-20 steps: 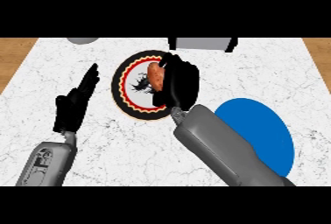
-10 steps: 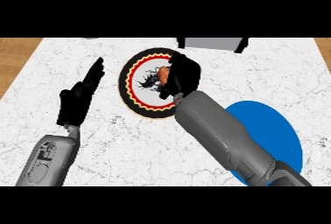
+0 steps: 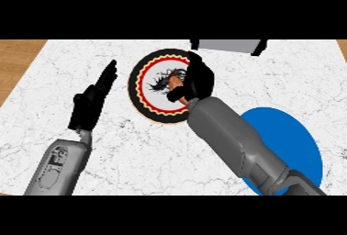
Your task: Pick the sweet potato from the plate and place it in the plate
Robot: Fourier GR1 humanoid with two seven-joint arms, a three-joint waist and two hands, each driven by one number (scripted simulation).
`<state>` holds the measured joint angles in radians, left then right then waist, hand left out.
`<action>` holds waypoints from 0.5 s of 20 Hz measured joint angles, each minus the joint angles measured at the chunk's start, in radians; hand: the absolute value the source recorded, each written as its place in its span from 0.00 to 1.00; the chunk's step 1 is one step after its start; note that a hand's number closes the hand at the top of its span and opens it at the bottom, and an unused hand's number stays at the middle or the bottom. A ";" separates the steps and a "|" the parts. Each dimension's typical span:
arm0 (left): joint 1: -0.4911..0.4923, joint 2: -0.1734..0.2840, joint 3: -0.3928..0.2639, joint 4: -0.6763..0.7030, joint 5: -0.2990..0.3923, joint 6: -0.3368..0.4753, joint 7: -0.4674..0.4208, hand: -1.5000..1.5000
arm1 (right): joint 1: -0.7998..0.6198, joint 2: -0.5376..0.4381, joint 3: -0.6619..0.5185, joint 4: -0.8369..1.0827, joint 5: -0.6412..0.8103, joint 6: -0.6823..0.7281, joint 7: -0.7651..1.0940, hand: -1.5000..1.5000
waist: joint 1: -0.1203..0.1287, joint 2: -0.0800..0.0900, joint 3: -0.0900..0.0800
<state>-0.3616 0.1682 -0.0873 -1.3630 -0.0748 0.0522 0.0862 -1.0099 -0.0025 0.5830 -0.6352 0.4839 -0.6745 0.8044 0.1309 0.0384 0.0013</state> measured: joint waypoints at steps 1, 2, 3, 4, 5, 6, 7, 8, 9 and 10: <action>0.000 0.006 0.004 -0.001 0.003 -0.005 0.001 0.50 | 0.006 0.000 -0.008 -0.010 -0.021 -0.031 -0.025 0.00 | 0.001 -0.001 0.000; 0.003 0.005 0.005 0.003 0.004 -0.005 -0.002 0.50 | 0.005 0.000 -0.015 -0.018 -0.038 -0.063 -0.048 0.00 | -0.002 -0.002 0.000; 0.003 0.007 0.010 0.009 0.005 -0.005 -0.006 0.50 | 0.006 -0.001 -0.021 -0.028 -0.052 -0.099 -0.070 0.00 | -0.005 -0.002 0.000; 0.002 0.005 0.011 0.004 0.007 -0.004 -0.002 0.50 | 0.009 -0.001 -0.024 -0.032 -0.063 -0.137 -0.086 0.00 | -0.005 -0.004 0.000; 0.005 0.006 0.016 0.007 0.007 -0.001 -0.004 0.50 | 0.011 -0.001 -0.028 -0.040 -0.073 -0.173 -0.101 0.00 | -0.012 -0.007 0.000; 0.004 0.004 0.018 0.016 0.005 0.002 -0.007 0.50 | 0.021 -0.002 -0.031 -0.051 -0.083 -0.212 -0.119 0.00 | -0.020 -0.009 0.000; 0.004 0.003 0.018 0.014 0.005 0.003 -0.002 0.50 | 0.029 -0.002 -0.032 -0.061 -0.094 -0.252 -0.131 0.00 | -0.024 -0.011 0.000; 0.009 0.011 0.024 0.010 0.008 0.000 0.001 0.50 | 0.041 -0.002 -0.040 -0.069 -0.106 -0.285 -0.149 0.00 | -0.032 -0.014 0.000; 0.012 0.015 0.029 0.009 0.008 0.000 0.004 0.50 | 0.055 -0.003 -0.042 -0.081 -0.117 -0.315 -0.159 0.00 | -0.041 -0.017 0.000; 0.021 0.018 0.032 0.003 0.008 0.003 0.007 0.50 | 0.069 -0.003 -0.052 -0.083 -0.124 -0.338 -0.174 0.00 | -0.052 -0.021 0.000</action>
<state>-0.3410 0.1858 -0.0549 -1.3603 -0.0671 0.0553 0.0932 -0.9404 -0.0057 0.5313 -0.7184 0.3601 -1.0121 0.6308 0.0793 0.0177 0.0015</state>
